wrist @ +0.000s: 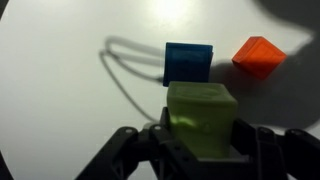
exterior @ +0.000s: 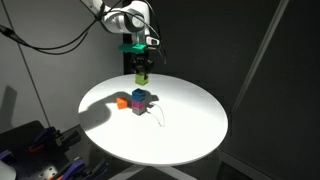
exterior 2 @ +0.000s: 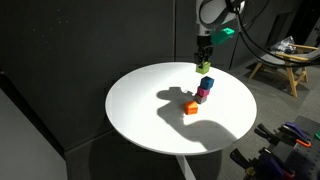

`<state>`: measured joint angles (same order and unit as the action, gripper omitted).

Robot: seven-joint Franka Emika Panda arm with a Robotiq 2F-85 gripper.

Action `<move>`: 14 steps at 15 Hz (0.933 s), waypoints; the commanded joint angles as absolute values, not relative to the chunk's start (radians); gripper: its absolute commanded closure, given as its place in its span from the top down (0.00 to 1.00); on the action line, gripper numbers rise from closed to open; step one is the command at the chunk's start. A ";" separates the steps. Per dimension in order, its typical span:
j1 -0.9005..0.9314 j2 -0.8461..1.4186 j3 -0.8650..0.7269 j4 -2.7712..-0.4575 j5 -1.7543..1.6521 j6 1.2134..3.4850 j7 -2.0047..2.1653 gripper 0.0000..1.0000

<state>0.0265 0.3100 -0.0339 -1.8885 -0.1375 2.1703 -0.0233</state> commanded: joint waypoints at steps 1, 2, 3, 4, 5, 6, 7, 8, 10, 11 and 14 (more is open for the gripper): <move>0.018 0.295 -0.033 -1.902 -0.160 2.177 -0.034 0.27; 0.018 0.291 -0.034 -1.908 -0.160 2.176 -0.032 0.27; 0.017 0.288 -0.034 -1.912 -0.158 2.175 -0.032 0.27; 0.017 0.285 -0.034 -1.918 -0.157 2.176 -0.031 0.27; 0.017 0.283 -0.034 -1.922 -0.156 2.178 -0.031 0.27; 0.016 0.281 -0.034 -1.927 -0.155 2.179 -0.031 0.27; 0.017 0.279 -0.034 -1.933 -0.154 2.181 -0.029 0.27; 0.016 0.276 -0.034 -1.940 -0.152 2.183 -0.029 0.27; 0.016 0.270 -0.033 -1.954 -0.151 2.188 -0.029 0.27; 0.017 0.267 -0.034 -1.962 -0.155 2.195 -0.026 0.27; 0.016 0.261 -0.036 -1.978 -0.156 2.204 -0.025 0.27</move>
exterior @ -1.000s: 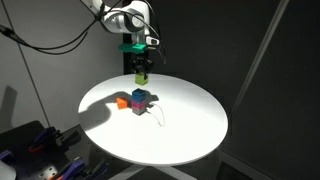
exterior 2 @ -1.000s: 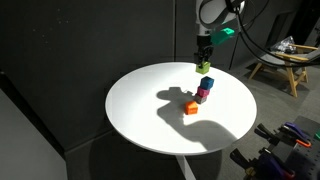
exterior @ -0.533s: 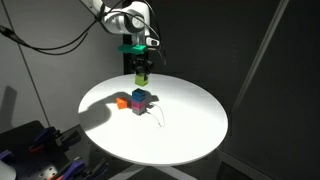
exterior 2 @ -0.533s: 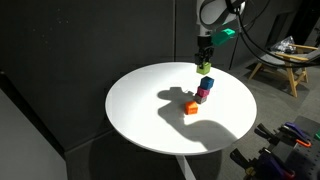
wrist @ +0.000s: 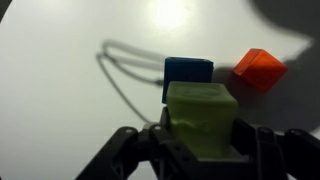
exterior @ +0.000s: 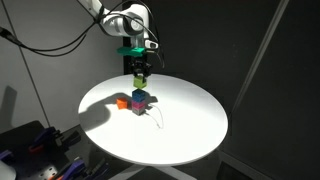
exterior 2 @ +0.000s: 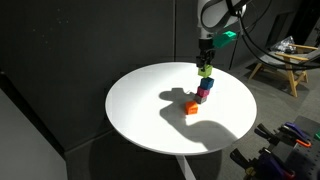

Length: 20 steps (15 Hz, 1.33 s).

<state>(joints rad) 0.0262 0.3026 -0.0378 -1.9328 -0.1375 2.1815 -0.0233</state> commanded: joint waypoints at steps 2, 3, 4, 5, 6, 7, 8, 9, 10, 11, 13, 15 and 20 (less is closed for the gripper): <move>0.015 0.259 -0.039 -1.987 -0.158 2.209 -0.022 0.27; 0.015 0.257 -0.041 -1.991 -0.158 2.210 -0.021 0.27; 0.015 0.255 -0.043 -1.996 -0.159 2.212 -0.020 0.27; 0.014 0.253 -0.044 -2.001 -0.159 2.213 -0.019 0.27; 0.014 0.251 -0.046 -2.005 -0.161 2.216 -0.017 0.27; 0.014 0.251 -0.048 -2.008 -0.161 2.217 -0.016 0.27; 0.014 0.251 -0.049 -2.011 -0.161 2.218 -0.015 0.27; 0.014 0.252 -0.050 -2.012 -0.162 2.219 -0.015 0.27; 0.013 0.254 -0.051 -2.014 -0.162 2.221 -0.015 0.27; 0.014 0.257 -0.052 -2.015 -0.163 2.223 -0.014 0.27; 0.015 0.261 -0.052 -2.017 -0.163 2.230 -0.013 0.27; 0.015 0.260 -0.052 -2.019 -0.163 2.233 -0.013 0.27; 0.015 0.258 -0.052 -2.019 -0.162 2.235 -0.011 0.99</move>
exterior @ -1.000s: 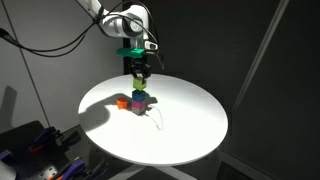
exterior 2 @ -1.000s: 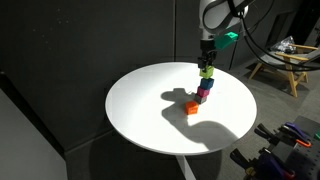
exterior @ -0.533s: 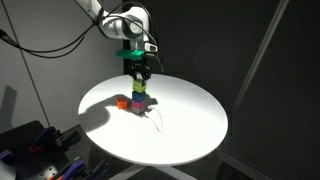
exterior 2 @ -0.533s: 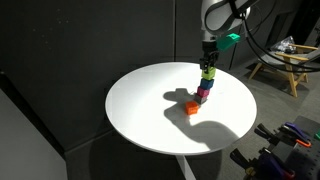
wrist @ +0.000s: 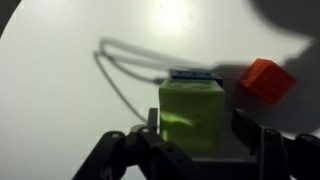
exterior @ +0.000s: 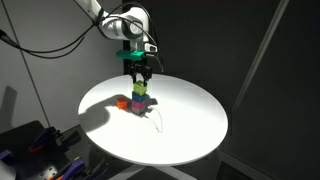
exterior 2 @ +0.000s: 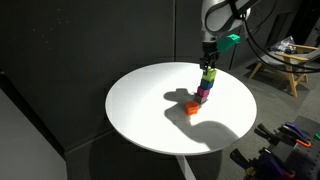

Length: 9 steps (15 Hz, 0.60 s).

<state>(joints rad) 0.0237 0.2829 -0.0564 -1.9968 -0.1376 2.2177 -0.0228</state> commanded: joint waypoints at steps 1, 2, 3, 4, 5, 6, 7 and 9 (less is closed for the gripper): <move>0.014 0.259 -0.052 -2.019 -0.162 2.235 -0.012 1.00; 0.014 0.258 -0.052 -2.019 -0.162 2.235 -0.012 1.00; 0.014 0.258 -0.052 -2.019 -0.162 2.235 -0.011 1.00; 0.014 0.258 -0.052 -2.019 -0.162 2.235 -0.011 1.00; 0.014 0.258 -0.052 -2.019 -0.162 2.235 -0.011 1.00; 0.014 0.258 -0.052 -2.019 -0.162 2.235 -0.011 1.00; 0.020 0.237 -0.052 -2.025 -0.159 2.209 0.009 1.00; 0.022 0.224 -0.050 -2.026 -0.153 2.199 0.021 1.00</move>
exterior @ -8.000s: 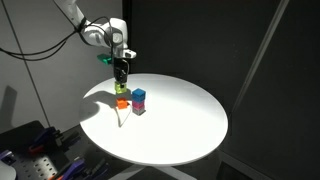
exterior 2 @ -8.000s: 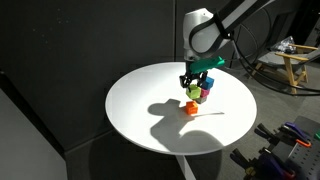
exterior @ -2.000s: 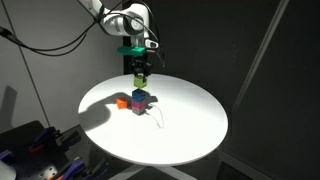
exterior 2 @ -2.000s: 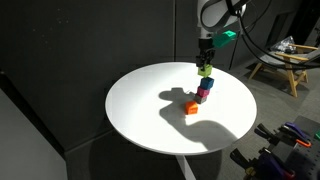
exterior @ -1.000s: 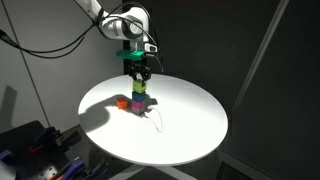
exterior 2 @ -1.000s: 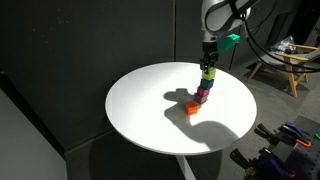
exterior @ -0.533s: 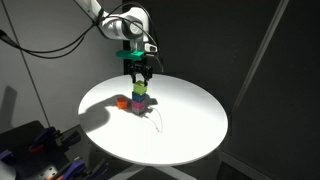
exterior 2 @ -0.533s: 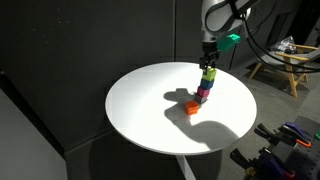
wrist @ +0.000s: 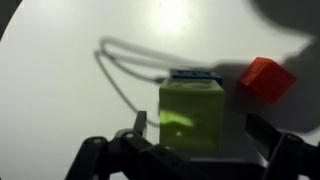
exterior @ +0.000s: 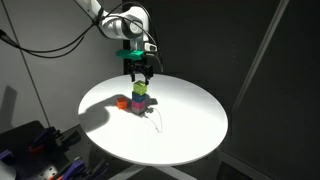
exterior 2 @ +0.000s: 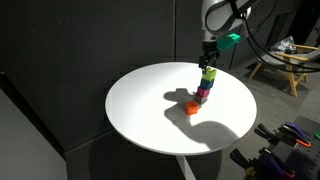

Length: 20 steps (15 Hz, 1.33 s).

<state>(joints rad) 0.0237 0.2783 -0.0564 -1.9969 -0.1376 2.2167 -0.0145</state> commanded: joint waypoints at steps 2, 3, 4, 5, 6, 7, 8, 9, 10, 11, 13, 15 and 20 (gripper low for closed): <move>0.029 0.204 -0.044 -2.024 -0.146 2.186 0.048 1.00; 0.035 0.193 -0.041 -2.021 -0.144 2.176 0.070 1.00; 0.041 0.185 -0.037 -2.015 -0.140 2.166 0.099 1.00; 0.046 0.176 -0.032 -2.010 -0.136 2.153 0.127 1.00; 0.052 0.166 -0.027 -2.006 -0.130 2.140 0.161 1.00; 0.056 0.156 -0.023 -2.006 -0.127 2.130 0.191 1.00; 0.062 0.143 -0.018 -2.010 -0.129 2.119 0.221 1.00; 0.066 0.129 -0.013 -2.019 -0.130 2.111 0.241 1.00; 0.070 0.118 -0.008 -2.023 -0.132 2.104 0.258 1.00; 0.072 0.102 -0.002 -2.034 -0.130 2.096 0.264 1.00; 0.073 0.064 0.009 -2.063 -0.129 2.094 0.248 1.00; 0.071 0.018 0.018 -2.101 -0.119 2.098 0.212 1.00; 0.065 -0.092 0.029 -2.193 -0.056 2.143 0.113 1.00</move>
